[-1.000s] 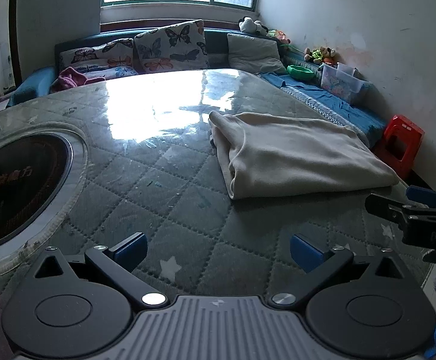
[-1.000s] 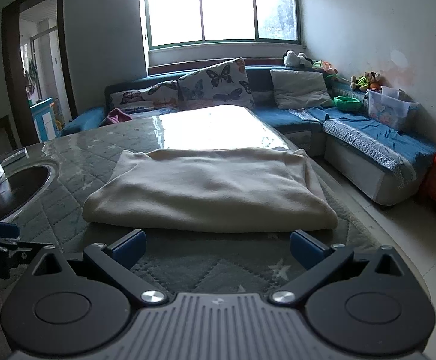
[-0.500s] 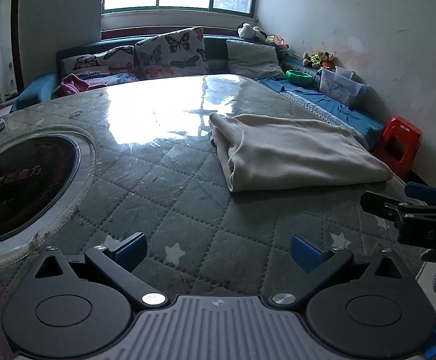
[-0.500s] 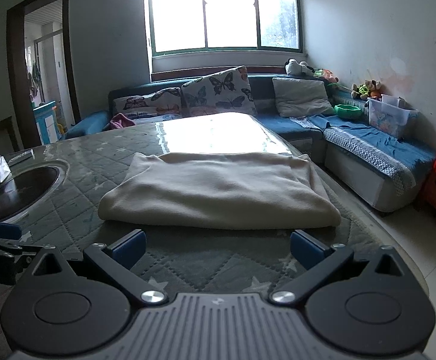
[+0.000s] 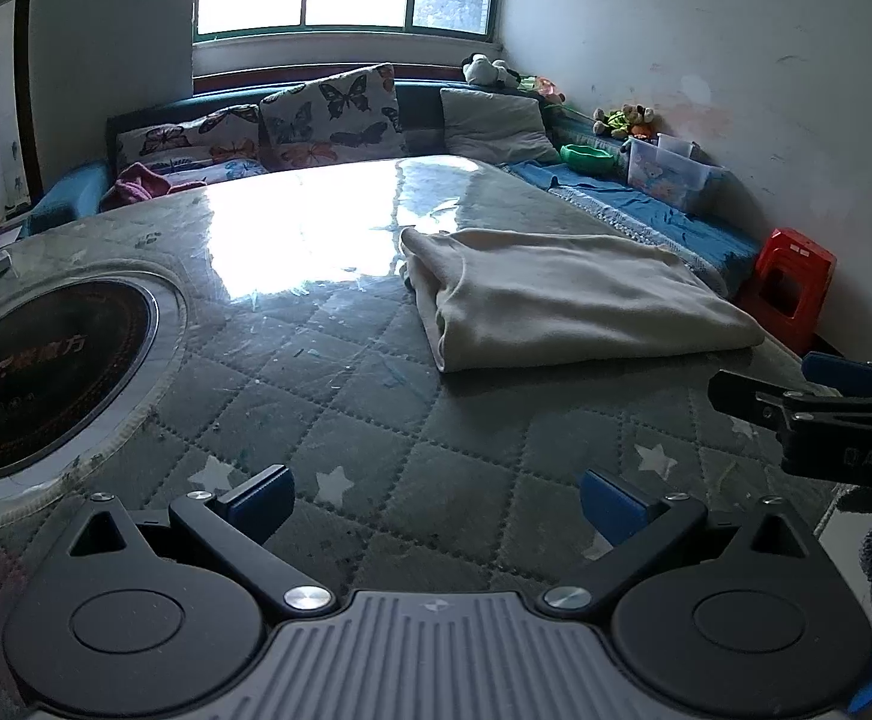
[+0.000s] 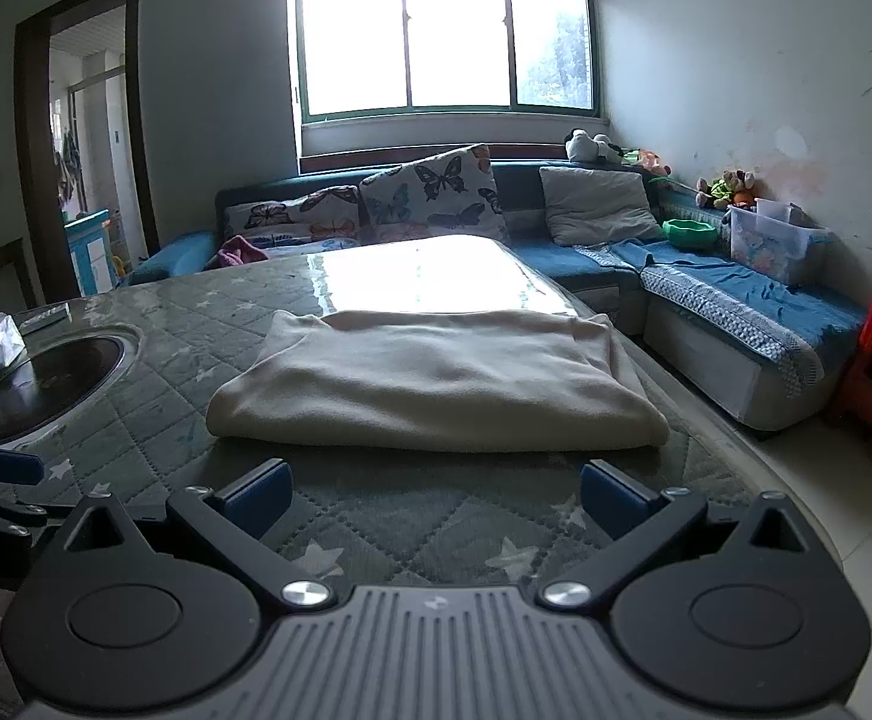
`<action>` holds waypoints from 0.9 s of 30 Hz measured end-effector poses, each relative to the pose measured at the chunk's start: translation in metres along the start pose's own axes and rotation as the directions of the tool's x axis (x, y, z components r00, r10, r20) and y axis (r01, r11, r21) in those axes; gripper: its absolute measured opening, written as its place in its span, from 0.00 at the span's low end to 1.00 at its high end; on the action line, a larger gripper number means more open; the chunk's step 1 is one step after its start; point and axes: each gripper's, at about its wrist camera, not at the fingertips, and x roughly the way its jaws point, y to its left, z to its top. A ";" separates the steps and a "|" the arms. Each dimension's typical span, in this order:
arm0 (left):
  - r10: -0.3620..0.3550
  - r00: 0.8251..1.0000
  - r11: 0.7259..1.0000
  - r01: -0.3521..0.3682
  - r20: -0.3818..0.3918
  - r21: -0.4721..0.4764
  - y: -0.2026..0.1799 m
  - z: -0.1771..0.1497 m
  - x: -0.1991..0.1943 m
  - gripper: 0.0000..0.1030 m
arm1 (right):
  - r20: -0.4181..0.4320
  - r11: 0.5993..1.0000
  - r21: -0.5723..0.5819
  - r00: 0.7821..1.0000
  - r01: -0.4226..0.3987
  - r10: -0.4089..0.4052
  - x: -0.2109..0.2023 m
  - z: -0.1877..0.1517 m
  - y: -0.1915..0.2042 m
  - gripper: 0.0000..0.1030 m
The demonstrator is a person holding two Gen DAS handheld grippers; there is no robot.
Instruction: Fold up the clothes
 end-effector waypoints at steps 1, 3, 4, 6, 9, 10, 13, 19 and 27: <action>0.000 1.000 1.000 0.000 0.002 0.001 -0.001 -0.001 -0.001 1.00 | 0.001 1.000 0.001 1.000 0.000 0.000 -0.001 -0.001 0.000 1.00; -0.001 1.000 1.000 0.001 0.005 0.006 -0.002 -0.001 -0.003 1.00 | 0.004 1.000 0.001 1.000 0.001 -0.001 -0.003 -0.002 0.001 1.00; -0.002 1.000 1.000 0.002 0.006 0.009 -0.003 -0.002 -0.004 1.00 | 0.006 1.000 0.001 1.000 0.001 -0.001 -0.004 -0.002 0.001 1.00; -0.003 1.000 1.000 0.003 0.008 0.014 -0.005 -0.002 -0.005 1.00 | 0.008 1.000 0.003 1.000 0.001 -0.001 -0.005 -0.003 0.001 1.00; -0.006 1.000 1.000 0.005 0.010 0.018 -0.006 -0.002 -0.006 1.00 | 0.009 1.000 0.004 1.000 0.003 -0.003 -0.006 -0.003 0.002 1.00; -0.006 1.000 1.000 0.006 0.011 0.019 -0.006 -0.002 -0.006 1.00 | 0.010 1.000 0.004 1.000 0.002 -0.002 -0.006 -0.003 0.002 1.00; -0.003 1.000 1.000 0.003 0.011 0.022 -0.007 -0.002 -0.005 1.00 | 0.007 1.000 0.001 1.000 0.003 -0.003 -0.005 -0.004 0.002 1.00; -0.006 1.000 1.000 0.006 0.008 0.023 -0.008 0.000 -0.003 1.00 | -0.002 1.000 -0.001 1.000 0.007 -0.007 -0.002 -0.003 0.002 1.00; -0.011 1.000 0.999 0.011 -0.001 0.030 -0.009 0.003 0.003 1.00 | -0.015 1.000 0.001 1.000 0.011 -0.011 0.003 -0.003 0.001 1.00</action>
